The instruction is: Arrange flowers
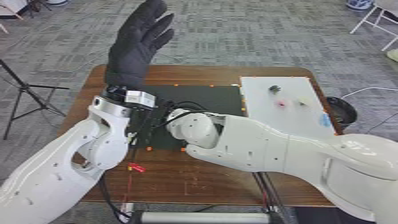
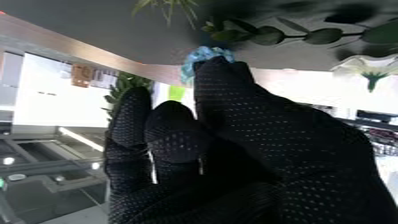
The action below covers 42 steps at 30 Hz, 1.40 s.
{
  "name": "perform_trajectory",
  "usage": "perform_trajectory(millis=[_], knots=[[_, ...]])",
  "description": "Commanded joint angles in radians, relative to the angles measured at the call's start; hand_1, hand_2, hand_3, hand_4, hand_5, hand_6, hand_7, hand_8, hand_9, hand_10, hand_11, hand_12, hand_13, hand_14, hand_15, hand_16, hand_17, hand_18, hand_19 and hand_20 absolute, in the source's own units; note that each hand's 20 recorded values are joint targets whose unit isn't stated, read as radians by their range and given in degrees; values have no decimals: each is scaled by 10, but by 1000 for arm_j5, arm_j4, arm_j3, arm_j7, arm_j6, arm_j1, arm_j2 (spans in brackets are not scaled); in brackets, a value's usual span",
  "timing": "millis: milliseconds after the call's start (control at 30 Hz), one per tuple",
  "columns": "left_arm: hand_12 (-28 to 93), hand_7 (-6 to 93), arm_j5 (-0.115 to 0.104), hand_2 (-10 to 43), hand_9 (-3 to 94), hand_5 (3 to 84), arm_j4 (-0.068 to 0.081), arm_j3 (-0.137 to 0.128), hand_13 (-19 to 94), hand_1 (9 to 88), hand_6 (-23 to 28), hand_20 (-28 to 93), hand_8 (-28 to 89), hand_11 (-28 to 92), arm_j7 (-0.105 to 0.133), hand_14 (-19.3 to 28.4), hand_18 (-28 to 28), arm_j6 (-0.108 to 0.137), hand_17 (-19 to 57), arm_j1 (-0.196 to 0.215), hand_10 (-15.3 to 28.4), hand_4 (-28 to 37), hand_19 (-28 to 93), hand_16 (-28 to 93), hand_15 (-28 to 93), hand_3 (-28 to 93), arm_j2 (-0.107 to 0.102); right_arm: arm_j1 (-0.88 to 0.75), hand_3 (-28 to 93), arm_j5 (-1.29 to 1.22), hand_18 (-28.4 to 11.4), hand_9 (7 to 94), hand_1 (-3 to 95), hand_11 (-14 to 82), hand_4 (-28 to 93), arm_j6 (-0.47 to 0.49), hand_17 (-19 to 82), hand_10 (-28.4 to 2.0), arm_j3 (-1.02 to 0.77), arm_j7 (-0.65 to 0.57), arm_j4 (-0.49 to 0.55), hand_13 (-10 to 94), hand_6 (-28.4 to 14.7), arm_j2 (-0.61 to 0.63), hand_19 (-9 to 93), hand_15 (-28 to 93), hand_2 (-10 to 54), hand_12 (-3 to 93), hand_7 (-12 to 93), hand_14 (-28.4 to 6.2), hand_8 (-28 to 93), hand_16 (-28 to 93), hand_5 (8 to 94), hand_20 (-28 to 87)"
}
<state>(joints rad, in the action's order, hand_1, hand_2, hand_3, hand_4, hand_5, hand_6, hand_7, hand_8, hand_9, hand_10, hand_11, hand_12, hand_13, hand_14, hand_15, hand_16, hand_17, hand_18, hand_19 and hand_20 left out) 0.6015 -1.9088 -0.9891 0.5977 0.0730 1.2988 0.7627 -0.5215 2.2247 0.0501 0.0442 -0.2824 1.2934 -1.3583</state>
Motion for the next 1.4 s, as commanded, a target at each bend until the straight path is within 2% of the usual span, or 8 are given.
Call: perform_trajectory(millis=[33, 367, 533, 733, 933, 1100, 1267, 1400], knots=[[213, 142, -1, -61, 179, 253, -5, -11, 133, 250, 15, 123, -65, 128, 0, 128, 186, 10, -137, 8, 93, -270, 318, 93, 146, 674, -3, 35, 930, 19, -179, 484, 514, 156, -255, 0, 193, -15, 14, 21, 44, 657, 45, 49, 932, 915, -18, 67, 223, -65, -172, 304, 452, 272], [213, 142, 0, -59, 179, 253, -13, -32, 134, 251, 15, 123, -65, 127, -11, 127, 186, 23, -137, 34, 93, -267, 318, 93, 146, 671, -3, 27, 932, 20, -180, 518, 496, 155, -240, 32, 208, -19, -4, 35, 111, 671, 48, 107, 906, 922, -14, 78, 228, -66, -175, 291, 491, 299], [213, 143, 1, -60, 179, 253, -10, -32, 134, 251, 15, 123, -65, 127, -15, 127, 186, 29, -137, 36, 92, -268, 319, 93, 146, 671, 2, 23, 932, -4, -176, 530, 468, 159, -213, -66, 226, -36, 1, 21, 108, 669, 43, 111, 840, 922, -1, 101, 238, -68, -172, 284, 502, 367], [213, 144, 2, -60, 179, 253, -10, -26, 134, 251, 15, 124, -66, 127, -11, 128, 186, 32, -137, 28, 93, -269, 319, 93, 146, 673, 2, 32, 932, -6, -175, 401, 446, 151, -224, -169, 213, -81, 2, -67, 121, 596, -7, 94, 765, 898, -61, 136, 210, -69, -144, 307, 372, 453], [214, 144, -2, -58, 179, 254, 0, 6, 134, 251, 16, 124, -66, 127, 2, 128, 186, 34, -138, -13, 92, -270, 320, 93, 149, 671, 8, 48, 932, -22, -177, 288, 434, 107, -220, -204, 194, -136, -1, -62, 58, 530, 16, 42, 753, 888, -94, 148, 201, -75, -136, 302, 237, 465], [214, 144, 0, -57, 179, 253, 16, 44, 133, 251, 16, 123, -65, 126, 11, 129, 189, 33, -141, -61, 92, -270, 322, 92, 152, 671, 18, 42, 932, -7, -171, 220, 478, 109, -188, -52, 195, -29, -39, -16, -55, 508, -27, -30, 749, 877, -94, 106, 144, -89, -120, 315, 203, 441], [215, 143, -1, -57, 180, 253, 17, 60, 132, 251, 16, 120, -65, 123, 17, 129, 187, 31, -139, -82, 93, -270, 318, 91, 150, 672, 20, 55, 932, -20, -179, 179, 487, 129, -95, 53, 163, -14, -53, -5, -135, 503, -38, -75, 920, 896, -66, 28, 130, -98, -114, 306, 166, 268], [216, 143, -1, -58, 181, 254, 19, 61, 133, 250, 16, 121, -65, 125, 19, 129, 187, 26, -139, -84, 93, -269, 318, 91, 148, 673, 19, 62, 932, -17, -195, 178, 458, 153, 0, 130, 170, -5, -64, 14, -164, 526, -30, -86, 932, 917, 2, 6, 142, -108, -121, 307, 161, 302]])
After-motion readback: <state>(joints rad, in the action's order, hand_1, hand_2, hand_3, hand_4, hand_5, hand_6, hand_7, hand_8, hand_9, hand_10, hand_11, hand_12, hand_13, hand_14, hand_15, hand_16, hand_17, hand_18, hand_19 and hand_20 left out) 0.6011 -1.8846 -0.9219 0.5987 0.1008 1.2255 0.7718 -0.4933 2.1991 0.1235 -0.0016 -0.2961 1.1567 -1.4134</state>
